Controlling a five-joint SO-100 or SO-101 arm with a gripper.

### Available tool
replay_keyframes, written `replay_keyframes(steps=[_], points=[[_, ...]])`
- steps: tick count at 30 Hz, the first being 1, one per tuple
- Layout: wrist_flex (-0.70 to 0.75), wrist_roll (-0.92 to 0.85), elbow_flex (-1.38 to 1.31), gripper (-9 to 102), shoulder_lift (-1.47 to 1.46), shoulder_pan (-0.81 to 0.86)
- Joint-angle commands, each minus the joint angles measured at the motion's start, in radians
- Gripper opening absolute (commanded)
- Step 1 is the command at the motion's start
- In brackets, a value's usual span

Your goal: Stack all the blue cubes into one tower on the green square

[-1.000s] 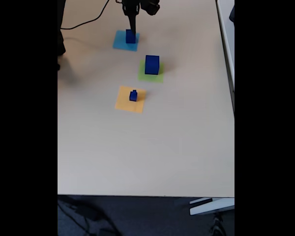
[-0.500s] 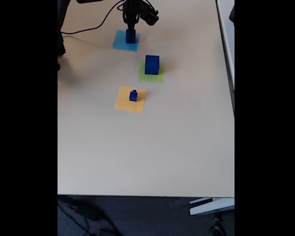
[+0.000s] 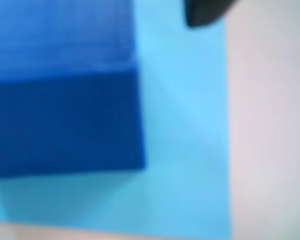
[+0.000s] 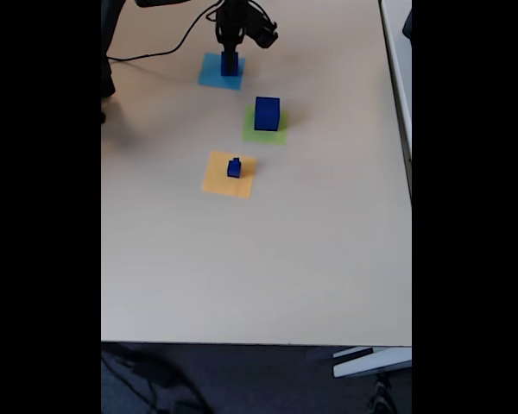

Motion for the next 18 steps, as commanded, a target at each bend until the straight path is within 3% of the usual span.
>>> replay_keyframes(steps=[1, 18], points=[[-0.002, -0.017, -0.028, 31, 0.003, 0.005], [0.008, -0.021, -0.060, 8, -0.023, 0.018]])
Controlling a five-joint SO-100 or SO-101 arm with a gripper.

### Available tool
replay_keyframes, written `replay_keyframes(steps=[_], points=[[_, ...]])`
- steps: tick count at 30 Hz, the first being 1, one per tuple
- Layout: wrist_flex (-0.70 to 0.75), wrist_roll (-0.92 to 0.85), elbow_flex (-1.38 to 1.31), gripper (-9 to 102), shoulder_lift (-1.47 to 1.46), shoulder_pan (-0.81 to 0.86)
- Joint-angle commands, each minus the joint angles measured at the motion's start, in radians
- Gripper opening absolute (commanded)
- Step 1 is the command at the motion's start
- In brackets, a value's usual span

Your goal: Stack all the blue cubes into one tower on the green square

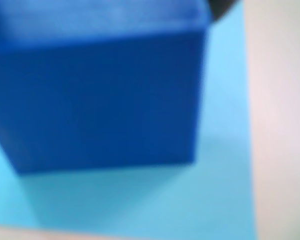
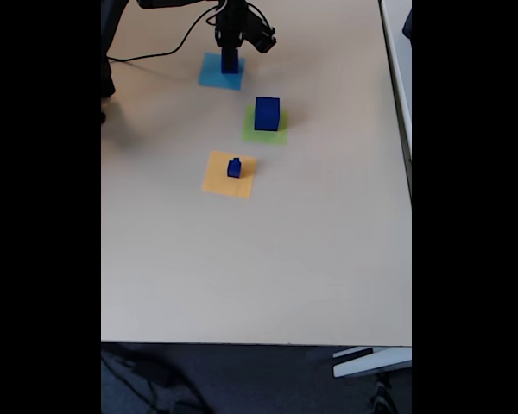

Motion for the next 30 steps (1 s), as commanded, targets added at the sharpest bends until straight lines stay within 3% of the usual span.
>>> replay_keyframes(steps=[1, 13, 16, 22, 30], points=[[0.008, -0.015, -0.055, 8, 0.023, 0.018], [-0.032, -0.086, -0.054, 8, 0.046, 0.041], [-0.032, -0.074, -0.051, 2, 0.046, 0.041], [-0.029, -0.066, -0.051, 2, 0.057, 0.046], [0.089, -0.015, -0.098, 0, 0.132, 0.046]])
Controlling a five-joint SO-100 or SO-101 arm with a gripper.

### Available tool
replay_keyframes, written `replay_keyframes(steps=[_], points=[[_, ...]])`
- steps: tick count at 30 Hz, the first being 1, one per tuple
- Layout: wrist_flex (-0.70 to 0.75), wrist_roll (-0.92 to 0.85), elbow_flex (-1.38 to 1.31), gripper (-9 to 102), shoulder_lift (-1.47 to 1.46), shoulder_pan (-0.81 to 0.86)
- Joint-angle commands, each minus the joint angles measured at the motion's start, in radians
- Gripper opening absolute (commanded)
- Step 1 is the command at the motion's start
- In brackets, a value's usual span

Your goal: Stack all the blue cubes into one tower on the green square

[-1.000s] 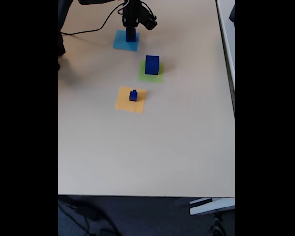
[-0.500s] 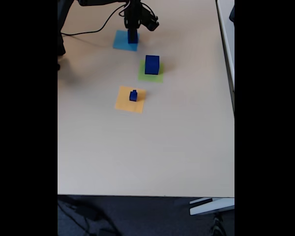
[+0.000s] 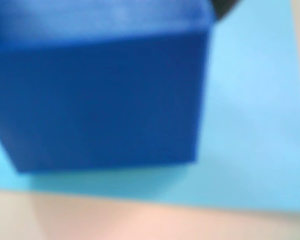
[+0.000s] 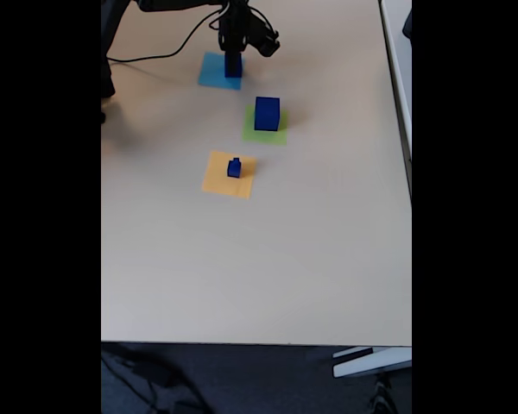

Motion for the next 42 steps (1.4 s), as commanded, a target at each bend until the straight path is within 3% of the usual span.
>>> replay_keyframes(steps=[1, 9, 20, 34, 42], points=[[0.067, 0.021, -0.074, 0, 0.143, 0.003], [0.169, -0.067, -0.158, 0, 0.235, 0.057], [0.100, -0.331, -0.259, 0, 0.255, 0.247], [0.106, -0.393, -0.238, 0, 0.201, 0.356], [0.104, -0.414, -0.371, 0, 0.075, 0.399]])
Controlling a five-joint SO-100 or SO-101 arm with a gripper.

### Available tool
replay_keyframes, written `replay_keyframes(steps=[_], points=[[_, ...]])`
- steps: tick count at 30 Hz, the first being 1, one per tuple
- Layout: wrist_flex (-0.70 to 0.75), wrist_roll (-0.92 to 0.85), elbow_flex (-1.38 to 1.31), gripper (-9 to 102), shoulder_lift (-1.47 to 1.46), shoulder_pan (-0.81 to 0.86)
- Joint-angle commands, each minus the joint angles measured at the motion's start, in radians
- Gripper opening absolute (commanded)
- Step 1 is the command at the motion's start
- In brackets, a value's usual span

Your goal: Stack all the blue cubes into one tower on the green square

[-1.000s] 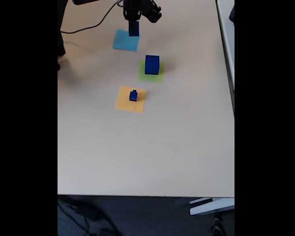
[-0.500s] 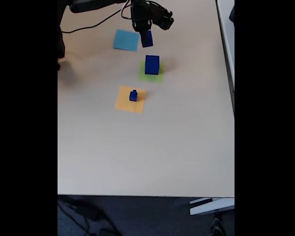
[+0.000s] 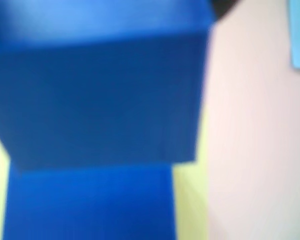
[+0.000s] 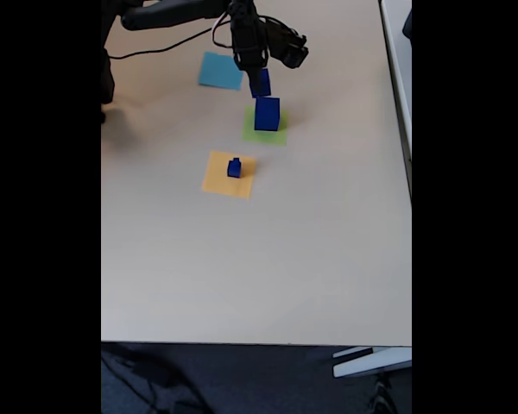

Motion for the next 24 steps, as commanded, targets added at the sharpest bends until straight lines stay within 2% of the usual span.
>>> replay_keyframes(steps=[1, 24], points=[[-0.009, 0.003, -0.114, 0, -0.020, 0.015], [0.006, 0.081, -0.215, 0, -0.135, 0.021]])
